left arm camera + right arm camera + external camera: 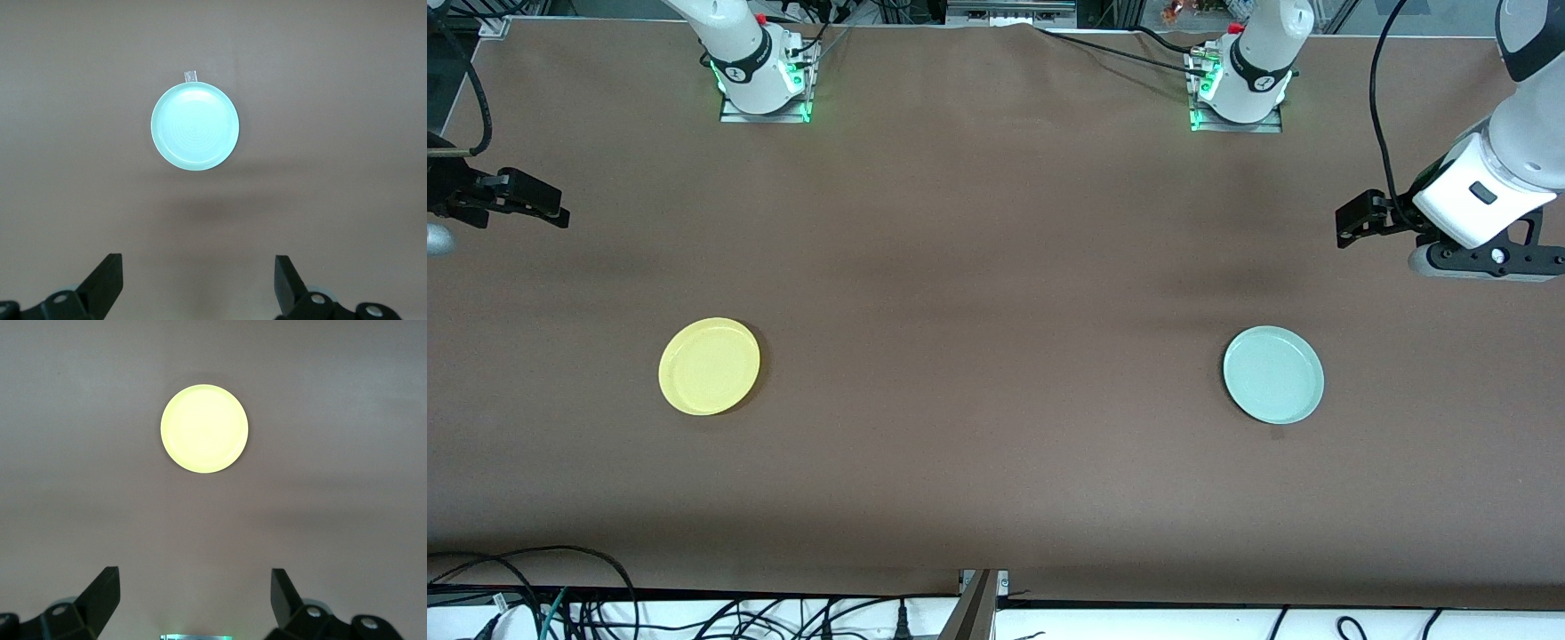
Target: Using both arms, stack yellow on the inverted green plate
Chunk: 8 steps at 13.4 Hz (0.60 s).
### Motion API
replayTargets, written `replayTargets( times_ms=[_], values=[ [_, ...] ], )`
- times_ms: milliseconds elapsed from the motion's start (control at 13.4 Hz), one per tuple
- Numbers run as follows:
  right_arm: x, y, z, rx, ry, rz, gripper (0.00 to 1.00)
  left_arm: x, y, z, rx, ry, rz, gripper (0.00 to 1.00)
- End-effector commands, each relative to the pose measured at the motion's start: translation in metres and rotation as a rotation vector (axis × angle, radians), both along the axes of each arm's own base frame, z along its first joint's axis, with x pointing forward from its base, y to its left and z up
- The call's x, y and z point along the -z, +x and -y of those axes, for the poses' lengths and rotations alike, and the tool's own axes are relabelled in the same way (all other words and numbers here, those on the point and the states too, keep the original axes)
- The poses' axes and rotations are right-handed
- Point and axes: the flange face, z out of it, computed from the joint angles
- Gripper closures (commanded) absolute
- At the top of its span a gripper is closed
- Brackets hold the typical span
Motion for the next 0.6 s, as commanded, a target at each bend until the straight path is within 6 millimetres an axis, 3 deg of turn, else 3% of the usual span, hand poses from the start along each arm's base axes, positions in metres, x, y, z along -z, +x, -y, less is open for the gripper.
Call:
replayTargets(
  times_ms=[0,524],
  values=[
    [-0.0048,0.003,0.0018,-0.004,0.018,0.008,0.0,-0.0121,-0.0045,-0.0001,-0.006,0.02,0.023,0.0],
    [-0.004,0.0036,0.0017,-0.004,0.018,0.008,0.0,-0.0112,-0.0029,-0.0008,-0.009,0.019,0.02,0.0]
  ],
)
